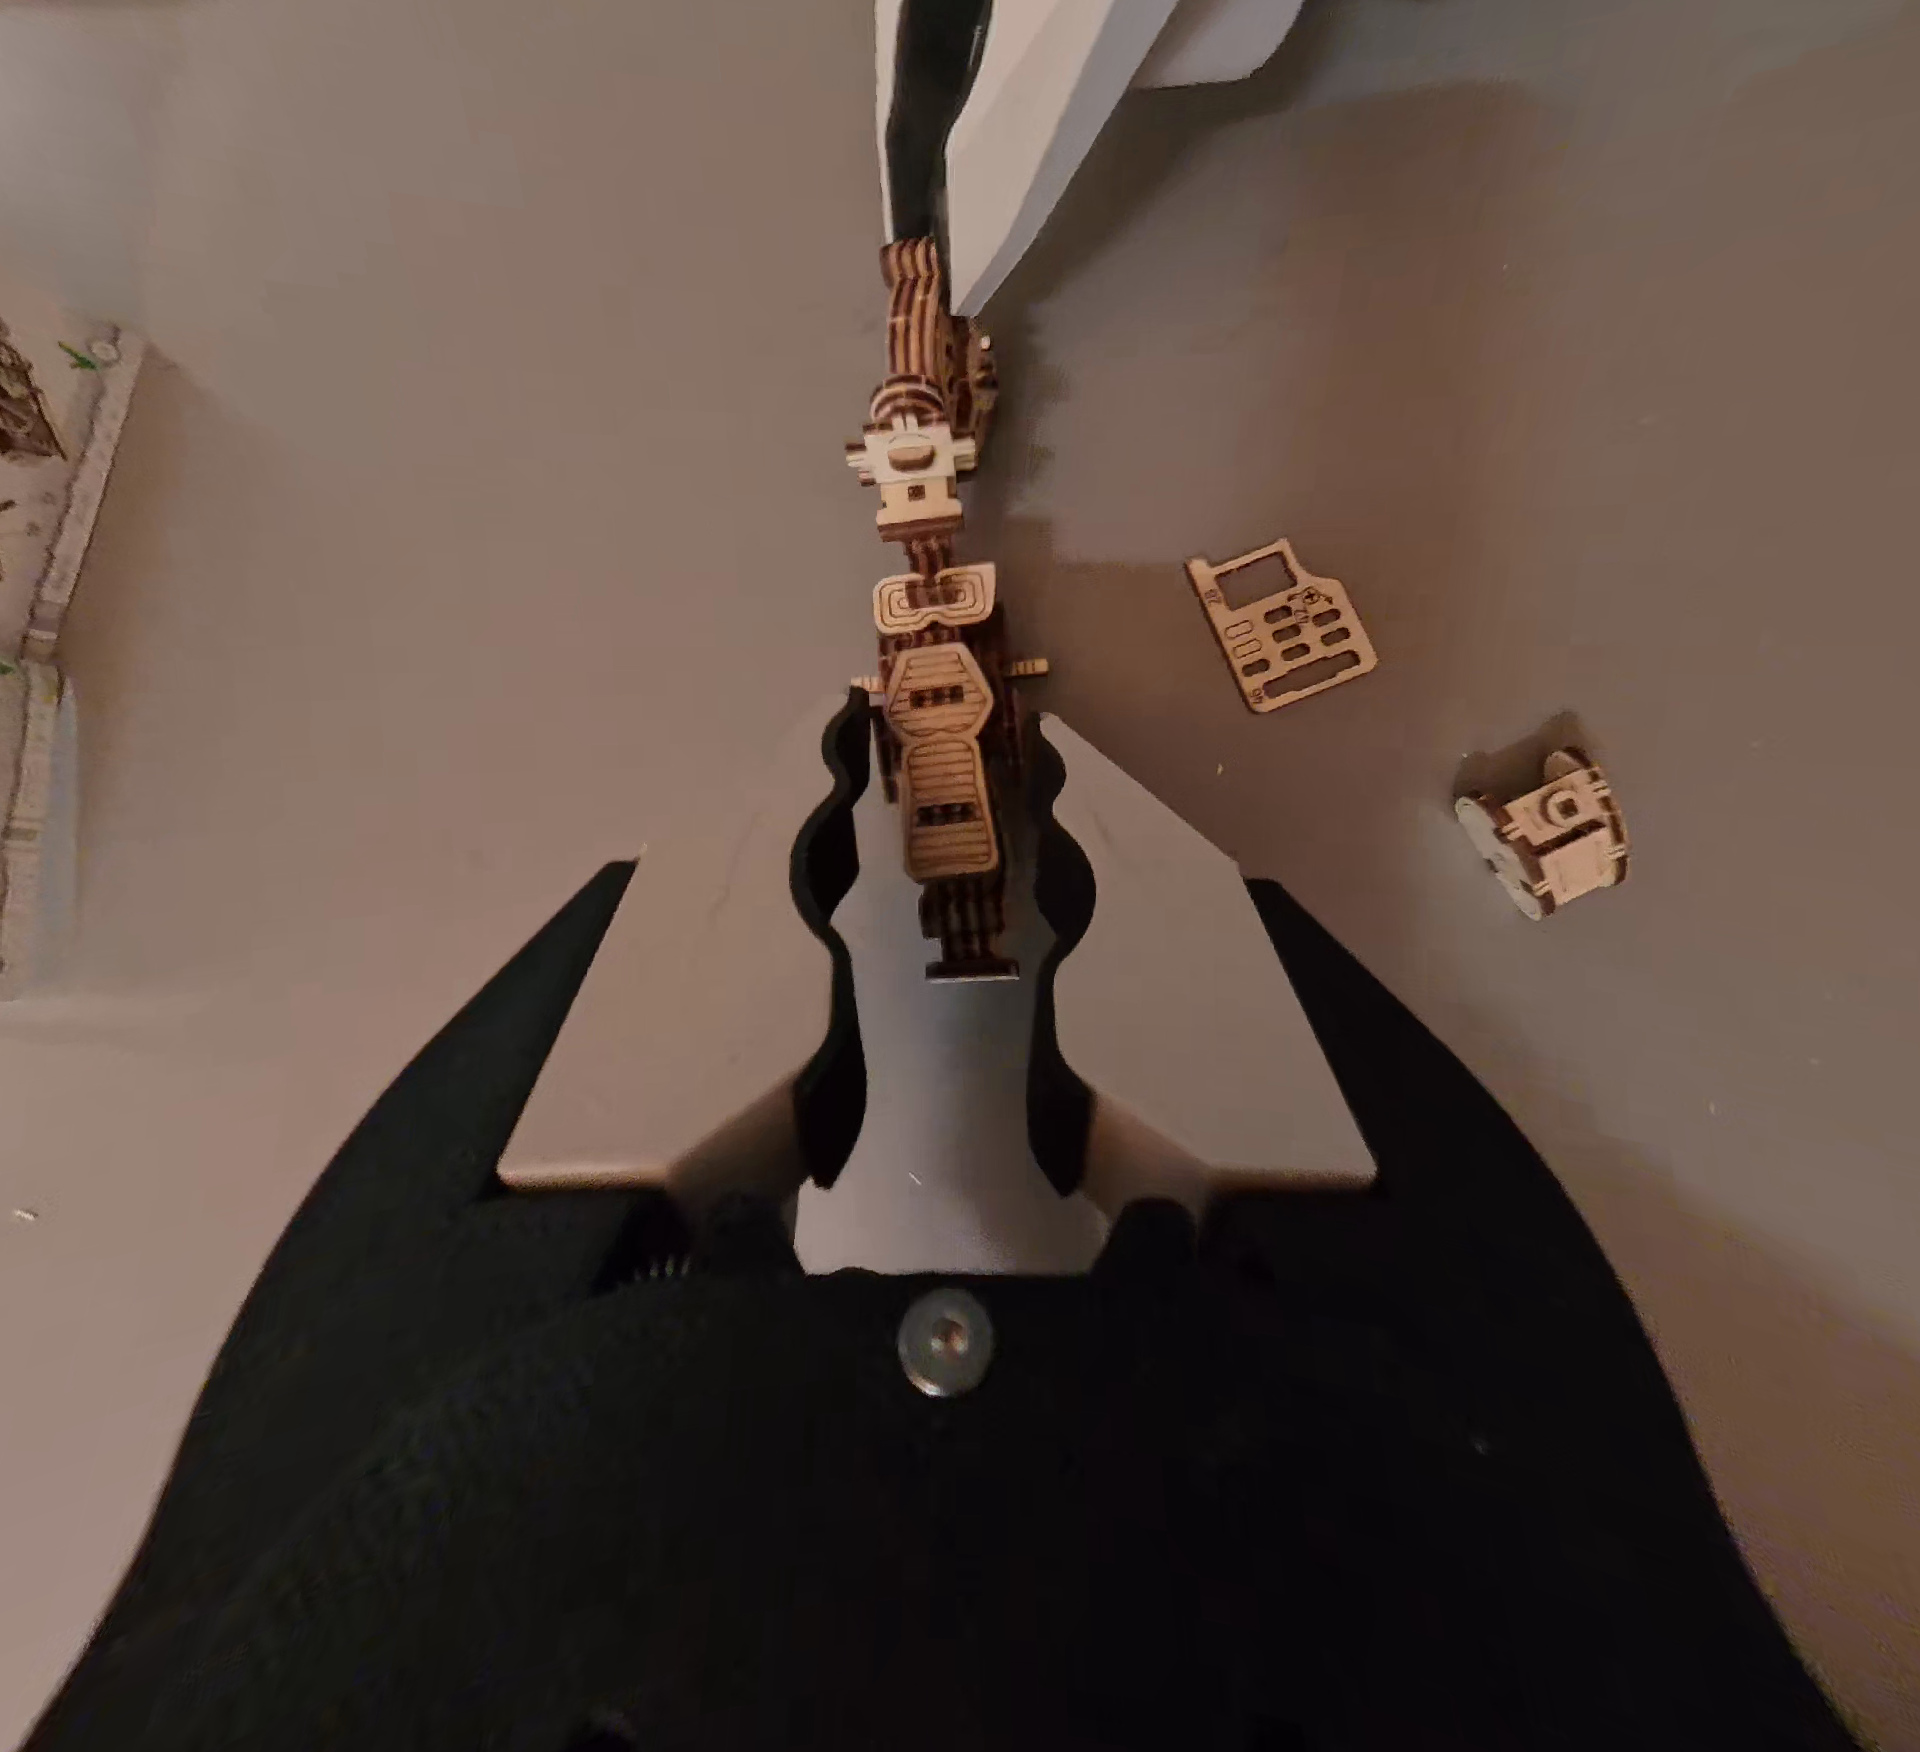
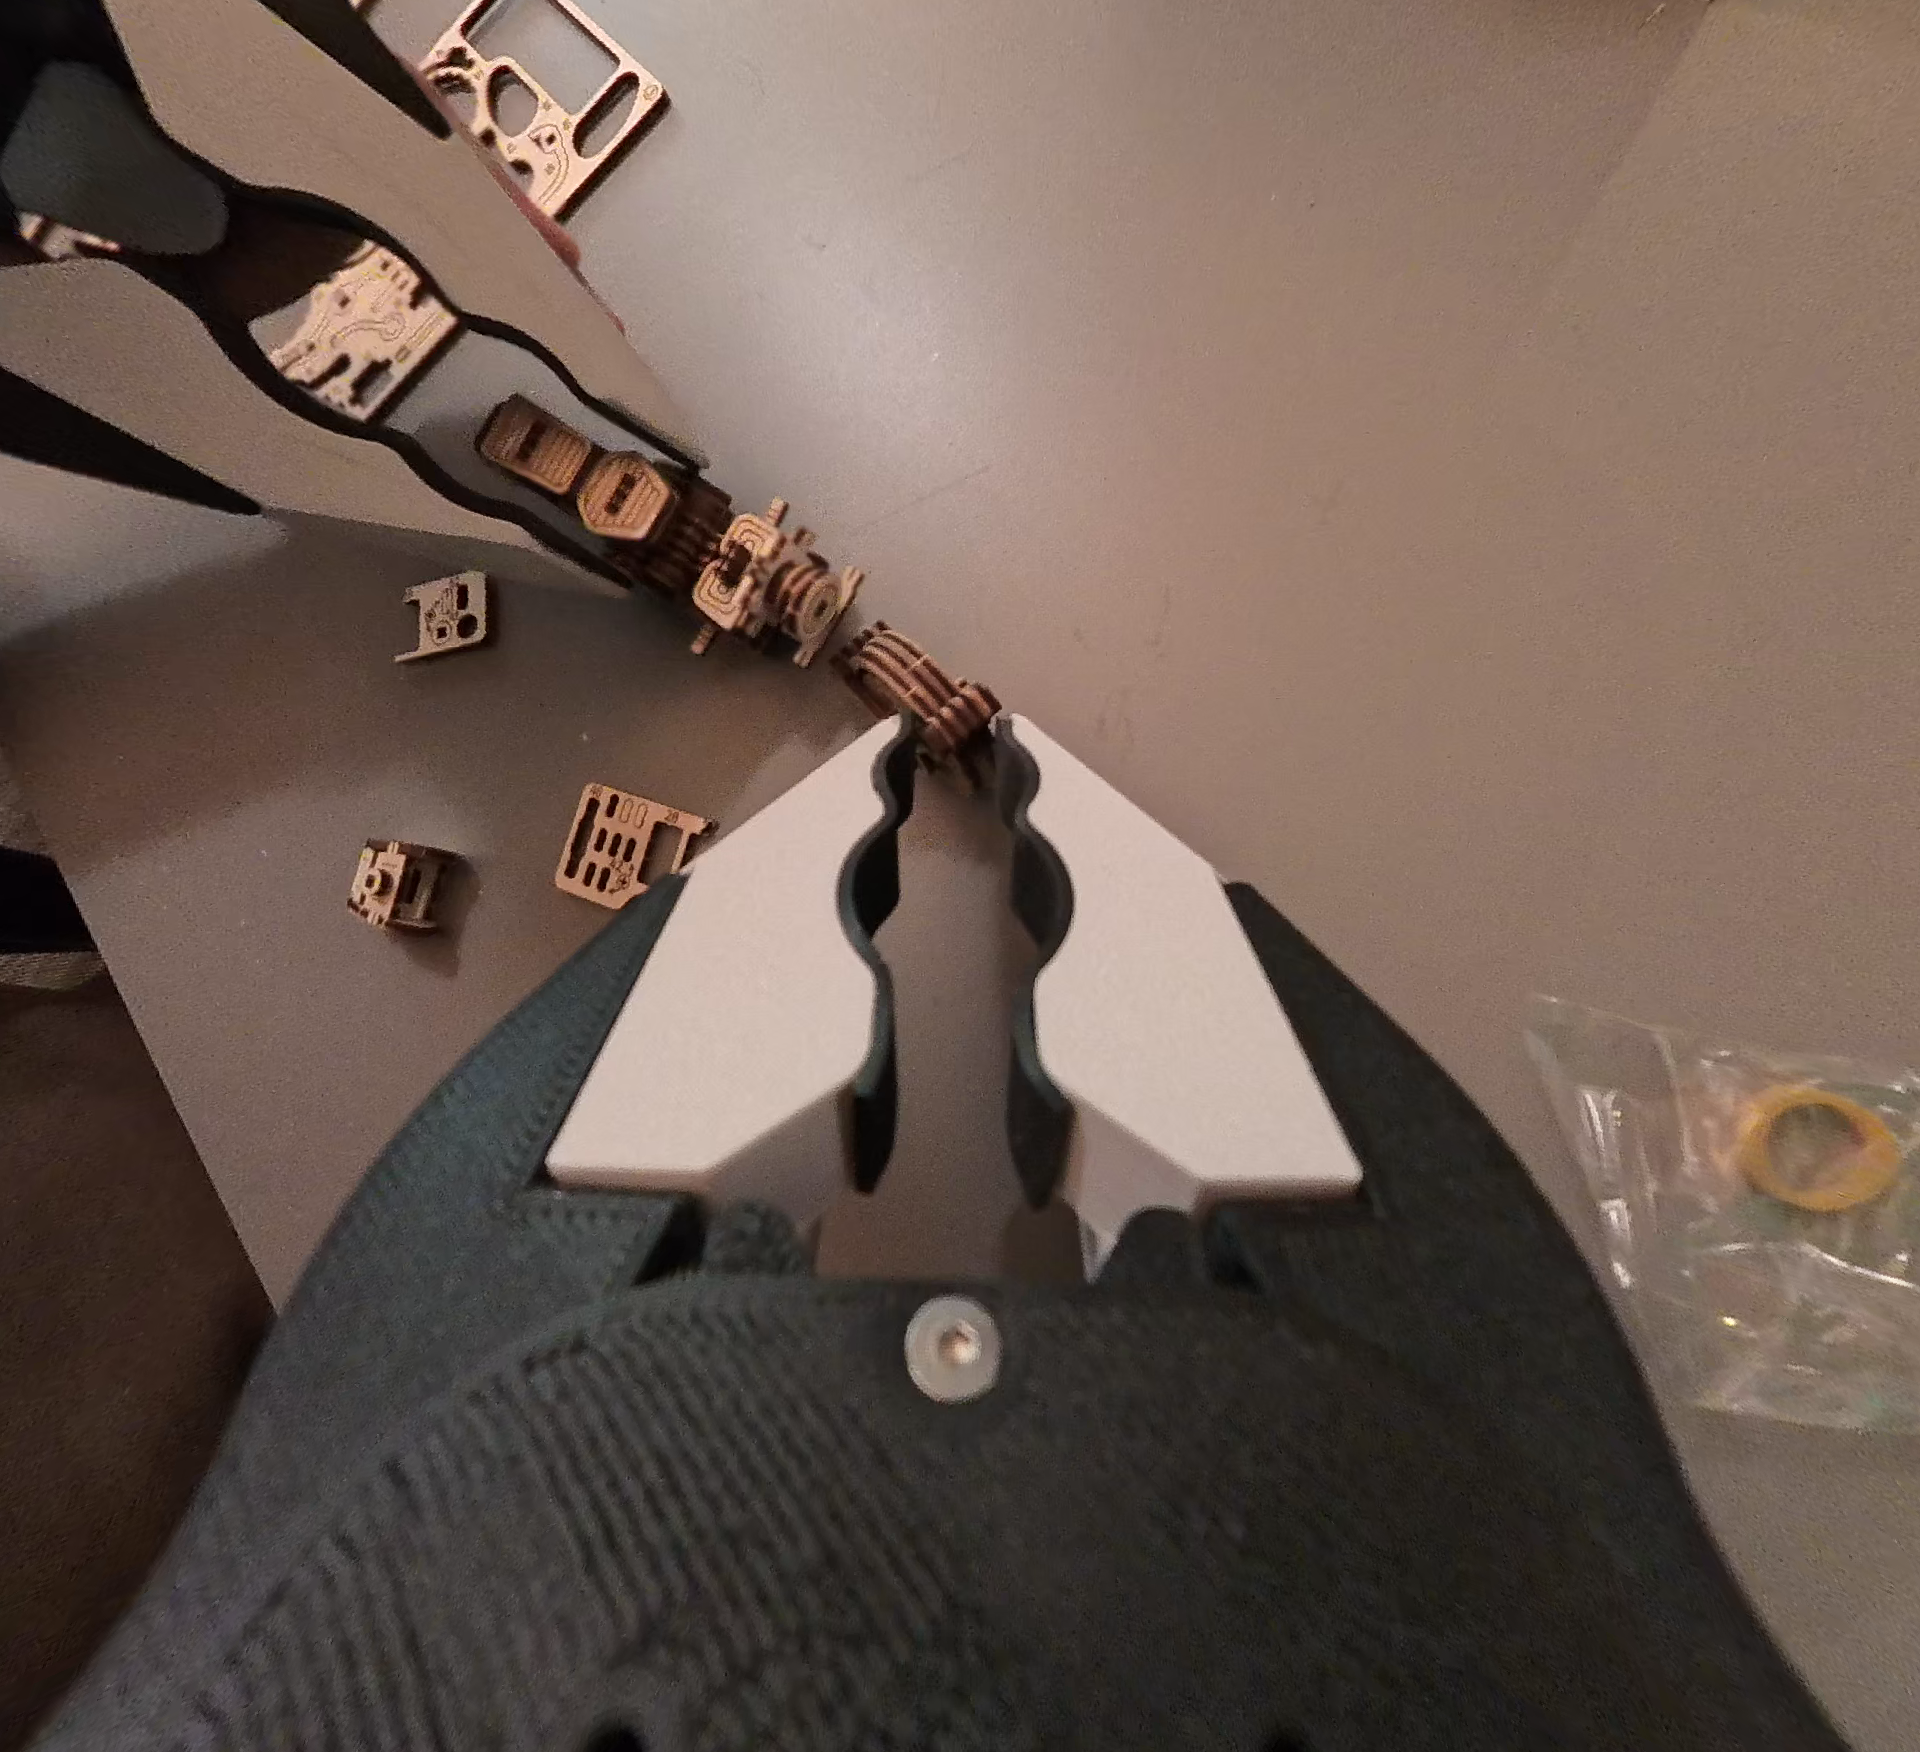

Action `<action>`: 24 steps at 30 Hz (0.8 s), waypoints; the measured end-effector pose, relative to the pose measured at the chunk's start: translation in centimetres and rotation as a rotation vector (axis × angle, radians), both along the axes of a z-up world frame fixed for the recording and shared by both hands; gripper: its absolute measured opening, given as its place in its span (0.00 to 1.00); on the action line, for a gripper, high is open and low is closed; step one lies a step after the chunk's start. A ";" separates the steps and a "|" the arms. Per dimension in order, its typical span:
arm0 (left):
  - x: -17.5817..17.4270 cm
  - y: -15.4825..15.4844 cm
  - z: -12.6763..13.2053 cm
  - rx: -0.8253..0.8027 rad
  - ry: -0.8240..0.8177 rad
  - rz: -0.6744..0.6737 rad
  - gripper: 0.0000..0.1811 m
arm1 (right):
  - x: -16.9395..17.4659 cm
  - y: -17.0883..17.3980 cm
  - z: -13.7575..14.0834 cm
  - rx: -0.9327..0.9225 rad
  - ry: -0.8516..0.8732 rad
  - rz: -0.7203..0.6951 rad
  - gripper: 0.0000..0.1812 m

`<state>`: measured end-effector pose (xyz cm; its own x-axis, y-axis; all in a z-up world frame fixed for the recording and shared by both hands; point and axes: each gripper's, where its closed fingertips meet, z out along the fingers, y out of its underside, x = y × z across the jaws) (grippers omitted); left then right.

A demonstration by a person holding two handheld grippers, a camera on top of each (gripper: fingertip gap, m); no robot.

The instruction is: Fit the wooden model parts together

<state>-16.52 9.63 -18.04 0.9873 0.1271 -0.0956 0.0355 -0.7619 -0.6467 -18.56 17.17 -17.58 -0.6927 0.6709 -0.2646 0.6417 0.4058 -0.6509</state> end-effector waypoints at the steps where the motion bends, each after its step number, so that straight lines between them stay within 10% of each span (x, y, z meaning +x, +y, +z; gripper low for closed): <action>1: 0.0 0.0 0.1 -0.008 0.014 -0.005 0.15 | 0.0 0.0 0.0 0.001 0.000 0.000 0.07; 24: 0.0 0.2 0.0 -0.067 0.076 0.005 0.15 | 0.0 0.0 0.0 0.005 0.002 0.004 0.07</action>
